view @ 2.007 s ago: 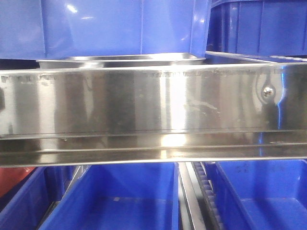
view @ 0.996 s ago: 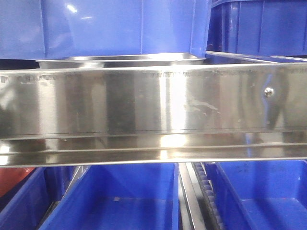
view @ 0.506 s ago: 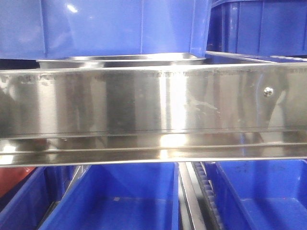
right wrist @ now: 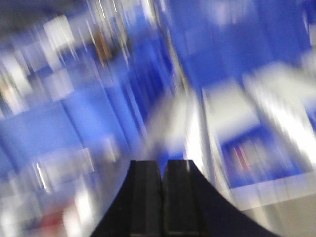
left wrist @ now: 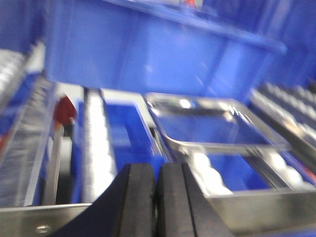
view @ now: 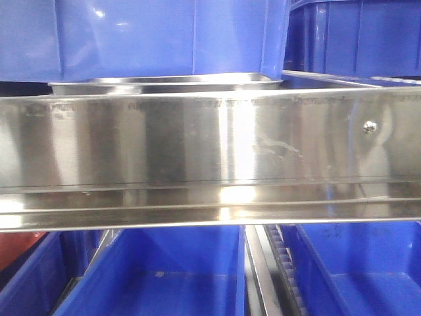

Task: Stack silver trays without gaps
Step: 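Move both grippers down to the rim of the silver tray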

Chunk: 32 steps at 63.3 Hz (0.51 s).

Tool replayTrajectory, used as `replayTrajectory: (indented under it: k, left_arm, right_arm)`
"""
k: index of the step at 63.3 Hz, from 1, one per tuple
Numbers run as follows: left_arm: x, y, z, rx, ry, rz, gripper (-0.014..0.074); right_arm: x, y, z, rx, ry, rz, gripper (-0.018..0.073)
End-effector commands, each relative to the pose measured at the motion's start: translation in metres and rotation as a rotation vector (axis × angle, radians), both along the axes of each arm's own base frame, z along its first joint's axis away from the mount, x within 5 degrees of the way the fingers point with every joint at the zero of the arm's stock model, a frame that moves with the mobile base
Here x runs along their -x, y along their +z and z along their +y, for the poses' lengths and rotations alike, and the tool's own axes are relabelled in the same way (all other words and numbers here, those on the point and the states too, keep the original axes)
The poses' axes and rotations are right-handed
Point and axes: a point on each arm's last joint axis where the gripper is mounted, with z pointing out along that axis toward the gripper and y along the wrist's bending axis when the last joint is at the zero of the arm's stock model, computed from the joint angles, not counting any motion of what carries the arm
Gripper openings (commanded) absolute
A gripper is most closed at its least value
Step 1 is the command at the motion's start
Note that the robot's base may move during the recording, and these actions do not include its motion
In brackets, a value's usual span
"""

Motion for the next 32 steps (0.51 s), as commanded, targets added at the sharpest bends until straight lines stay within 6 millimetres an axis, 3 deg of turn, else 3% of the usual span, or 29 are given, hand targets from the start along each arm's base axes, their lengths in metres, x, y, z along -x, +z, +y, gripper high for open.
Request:
replayTrajectory:
  k: [1, 6, 14, 22, 32]
  left_arm:
    - [-0.006, 0.018, -0.009, -0.013, -0.106, 0.019, 0.0003]
    - [-0.013, 0.029, -0.012, -0.008, -0.145, -0.022, 0.0003]
    - [-0.025, 0.029, -0.009, -0.063, -0.120, -0.026, 0.0003]
    - [-0.037, 0.026, -0.009, -0.012, -0.079, 0.040, 0.0003]
    - [-0.060, 0.016, -0.011, -0.008, -0.072, 0.168, -0.0009]
  right_arm:
    - [-0.008, 0.002, 0.005, 0.083, 0.080, 0.106, -0.0079]
    - [-0.020, 0.017, 0.004, 0.026, 0.057, 0.027, -0.0079]
    - [-0.026, 0.036, 0.002, -0.023, 0.026, -0.101, -0.0079]
    - [-0.032, 0.047, 0.007, 0.137, 0.119, -0.011, -0.0079]
    - [-0.047, 0.055, 0.017, 0.176, 0.267, 0.125, -0.0080]
